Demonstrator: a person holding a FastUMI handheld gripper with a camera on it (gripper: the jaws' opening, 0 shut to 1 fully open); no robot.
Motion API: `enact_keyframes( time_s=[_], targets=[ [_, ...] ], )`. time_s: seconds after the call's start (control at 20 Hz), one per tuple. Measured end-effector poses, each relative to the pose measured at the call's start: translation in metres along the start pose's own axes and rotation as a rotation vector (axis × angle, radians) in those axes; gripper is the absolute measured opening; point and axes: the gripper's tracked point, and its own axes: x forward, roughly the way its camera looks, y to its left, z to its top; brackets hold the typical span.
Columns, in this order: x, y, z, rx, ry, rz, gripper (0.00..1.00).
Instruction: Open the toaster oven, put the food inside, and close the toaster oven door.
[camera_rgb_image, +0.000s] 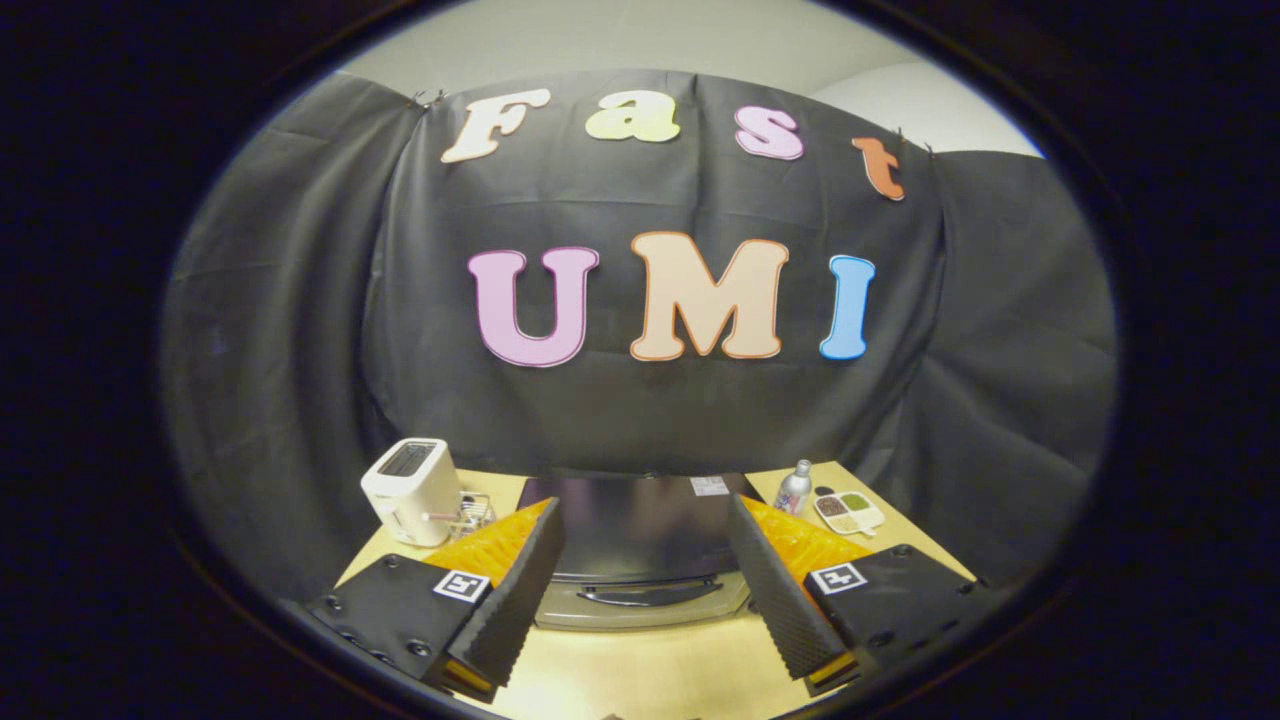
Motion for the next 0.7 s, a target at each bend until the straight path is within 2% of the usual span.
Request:
enact_keyframes(
  time_s=[0.55, 0.7],
  targets=[
    [0.084, 0.015, -0.076, -0.08, 0.026, -0.009, 1.0],
    [0.099, 0.022, -0.086, -0.061, 0.009, 0.008, 1.0]
  ],
)
